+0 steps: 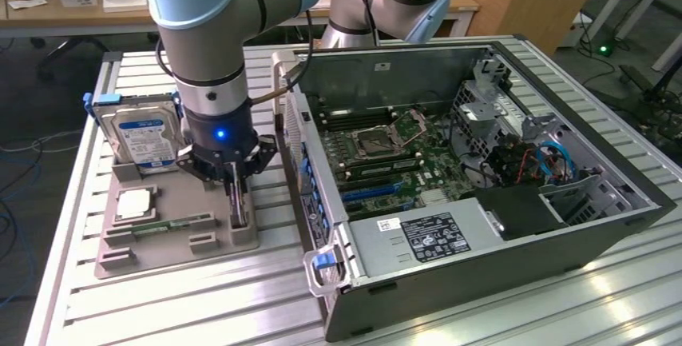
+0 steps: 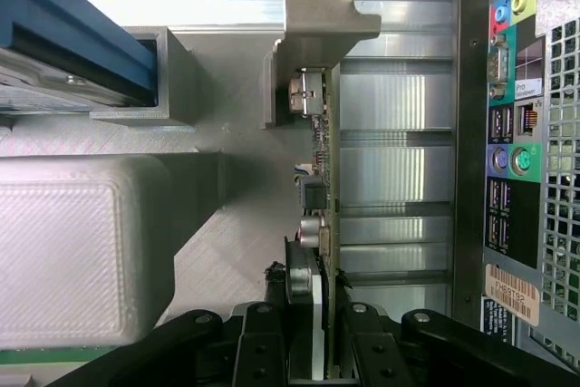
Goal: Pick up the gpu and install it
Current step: 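Pick up the gpu and move the gpu toward the slot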
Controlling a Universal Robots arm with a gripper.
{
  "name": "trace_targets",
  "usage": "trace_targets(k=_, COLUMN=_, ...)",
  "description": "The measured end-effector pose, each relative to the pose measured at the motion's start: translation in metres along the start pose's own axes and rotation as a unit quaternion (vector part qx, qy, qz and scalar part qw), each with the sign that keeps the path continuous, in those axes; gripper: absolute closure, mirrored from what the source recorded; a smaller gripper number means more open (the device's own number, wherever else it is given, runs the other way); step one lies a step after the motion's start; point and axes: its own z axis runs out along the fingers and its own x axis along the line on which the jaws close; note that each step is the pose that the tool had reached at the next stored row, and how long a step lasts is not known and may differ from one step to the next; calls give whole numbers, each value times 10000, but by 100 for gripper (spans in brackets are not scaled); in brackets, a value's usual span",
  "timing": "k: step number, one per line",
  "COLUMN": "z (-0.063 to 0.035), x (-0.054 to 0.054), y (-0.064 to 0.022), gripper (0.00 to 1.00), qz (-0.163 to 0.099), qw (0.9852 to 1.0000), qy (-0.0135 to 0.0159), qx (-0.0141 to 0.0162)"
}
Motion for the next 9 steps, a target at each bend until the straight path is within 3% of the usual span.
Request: trace_targets(k=9, z=-2, x=0, y=0, gripper=72, qz=0, qw=10000, qy=-1, qx=0)
